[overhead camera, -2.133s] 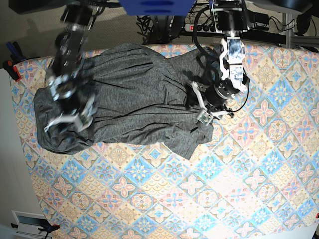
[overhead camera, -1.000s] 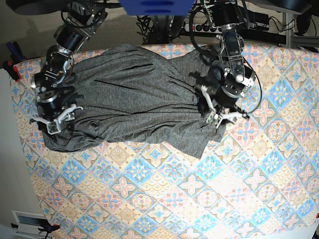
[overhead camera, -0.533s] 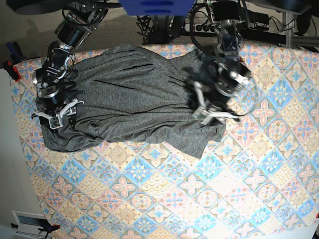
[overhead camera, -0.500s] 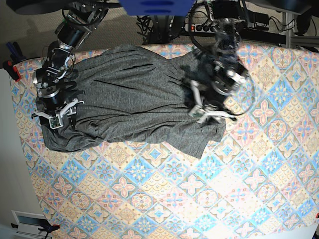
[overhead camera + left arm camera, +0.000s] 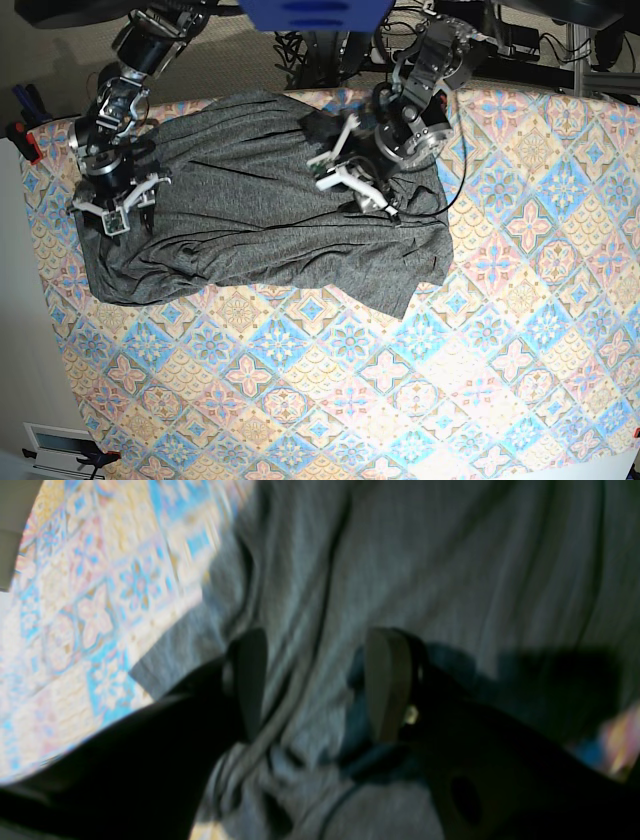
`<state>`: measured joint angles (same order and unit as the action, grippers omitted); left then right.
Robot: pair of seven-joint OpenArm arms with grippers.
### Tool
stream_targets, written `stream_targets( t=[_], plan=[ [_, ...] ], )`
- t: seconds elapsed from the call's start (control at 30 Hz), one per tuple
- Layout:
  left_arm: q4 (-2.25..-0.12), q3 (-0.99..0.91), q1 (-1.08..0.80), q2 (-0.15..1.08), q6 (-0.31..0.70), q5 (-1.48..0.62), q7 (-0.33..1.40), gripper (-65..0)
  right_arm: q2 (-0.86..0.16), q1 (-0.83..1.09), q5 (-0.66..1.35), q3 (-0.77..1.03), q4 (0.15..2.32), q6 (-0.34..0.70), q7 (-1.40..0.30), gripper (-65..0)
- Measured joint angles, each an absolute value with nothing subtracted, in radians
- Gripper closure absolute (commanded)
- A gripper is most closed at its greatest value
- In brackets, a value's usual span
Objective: Layout the t-shirt on the table in an organized manner, then fold the t-shirt properly
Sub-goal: 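Pull the shirt edges with both grippers toward the robot to spread it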
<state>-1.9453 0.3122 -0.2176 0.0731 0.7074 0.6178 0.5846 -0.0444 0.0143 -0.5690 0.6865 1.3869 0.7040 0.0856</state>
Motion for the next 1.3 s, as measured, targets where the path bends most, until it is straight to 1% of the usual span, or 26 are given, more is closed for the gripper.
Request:
stream_targets(
  t=[0.13,0.27,0.4,0.53,0.63,0.73,0.77,0.83,0.9,1.07,1.3],
  plan=[
    [-1.957,0.367,-0.223,0.128,0.707,0.706,0.584,-29.3,-0.047,0.005,-0.567,0.687,1.387,0.703,0.094,-33.6],
    [-1.966,0.391,-0.229,0.148,0.707,0.712,0.583,-29.3,-0.044,0.006,-0.561,0.687,1.387,0.704,0.097,-33.6],
    [-1.966,0.338,-0.229,0.110,0.709,0.712,0.583,-29.2,-0.044,0.007,-0.564,0.687,1.387,0.704,0.094,-33.6],
    [-1.966,0.233,-0.227,0.054,0.708,0.708,0.584,-29.2,-0.044,0.010,-0.564,0.686,1.391,0.704,0.093,-33.6],
    [-1.967,0.127,-0.227,0.012,0.708,0.707,0.582,-29.2,-0.036,0.060,-0.564,0.683,1.461,0.705,0.095,-33.6],
    [-1.967,0.030,-0.228,-0.028,0.707,0.708,0.583,-29.2,0.027,0.112,-0.569,0.685,1.532,0.688,0.083,-33.6],
    [-1.967,0.008,-0.228,-0.034,0.707,0.711,0.584,-29.2,0.057,0.126,-0.574,0.683,1.557,0.700,0.079,-33.6],
    [-1.967,0.003,-0.228,-0.033,0.707,0.708,0.583,-29.2,0.099,0.152,-0.569,0.661,1.600,0.713,0.090,-33.6],
    [-1.967,0.004,-0.237,-0.033,0.707,0.708,0.579,-29.2,0.126,0.186,-0.560,0.622,1.634,0.701,0.104,-33.6],
    [-1.967,0.001,-0.253,-0.033,0.708,0.707,0.580,-29.2,0.133,0.311,-0.564,0.510,1.671,0.703,0.092,-33.6],
    [-1.928,0.001,-0.245,-0.033,0.707,0.708,0.577,-29.2,0.150,0.421,-0.556,0.488,1.758,0.702,0.108,-33.6]
  ],
)
